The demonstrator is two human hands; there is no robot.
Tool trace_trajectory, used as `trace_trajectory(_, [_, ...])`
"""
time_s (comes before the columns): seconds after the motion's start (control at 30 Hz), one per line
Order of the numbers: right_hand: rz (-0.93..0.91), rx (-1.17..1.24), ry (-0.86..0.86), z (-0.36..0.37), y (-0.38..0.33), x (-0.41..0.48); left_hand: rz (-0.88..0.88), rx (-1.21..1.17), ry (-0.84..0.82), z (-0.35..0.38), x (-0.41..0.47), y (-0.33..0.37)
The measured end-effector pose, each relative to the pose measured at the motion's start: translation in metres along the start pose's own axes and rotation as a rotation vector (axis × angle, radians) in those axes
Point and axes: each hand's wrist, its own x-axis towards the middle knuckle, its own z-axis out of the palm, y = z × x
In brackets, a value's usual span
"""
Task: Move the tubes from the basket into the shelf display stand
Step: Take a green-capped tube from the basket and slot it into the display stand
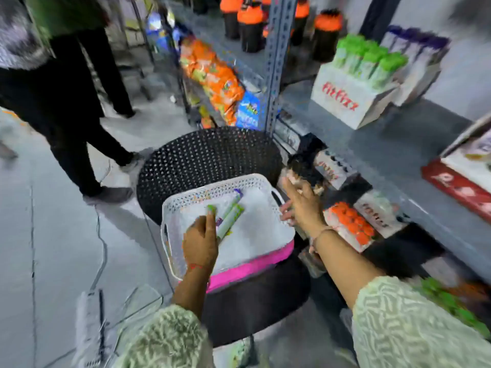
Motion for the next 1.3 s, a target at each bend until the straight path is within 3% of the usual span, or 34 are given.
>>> trace_trajectory(0.17, [0.249,-0.029,-0.201,0.057,0.048,0.03,0.16,0.472,-0.109,0.021,-0.024,-0.067])
trace_trajectory(0.27, [0.332,-0.042,-0.202,0.09,0.071,0.049,0.165,0.65,-0.188,0.026,-0.029,-0.092])
trace_trajectory(0.43, [0.517,-0.078,-0.178,0.144,0.099,0.082,0.212,0.737,-0.232,0.031,-0.028,-0.111])
trace_trajectory(0.63, [0.425,-0.344,0.047,0.184,0.119,0.098,0.176,0.754,-0.232,0.035,-0.028,-0.117])
trace_trajectory(0.73, [0.482,-0.174,-0.005,0.185,0.127,0.104,0.167,0.764,-0.222,0.036,-0.027,-0.119])
trace_trajectory(0.87, [0.487,0.335,-0.006,0.155,0.123,0.09,0.167,0.751,-0.23,0.035,-0.027,-0.116])
trace_trajectory(0.93, [0.443,0.46,0.019,0.126,0.113,0.079,0.154,0.731,-0.255,0.033,-0.027,-0.114])
trace_trajectory(1.13, [0.247,0.581,0.122,-0.004,0.056,0.037,0.223,0.617,-0.306,0.044,-0.033,-0.073])
trace_trajectory(1.3, [0.043,0.626,0.372,-0.126,0.003,-0.013,0.557,0.461,-0.39,0.116,-0.045,0.036])
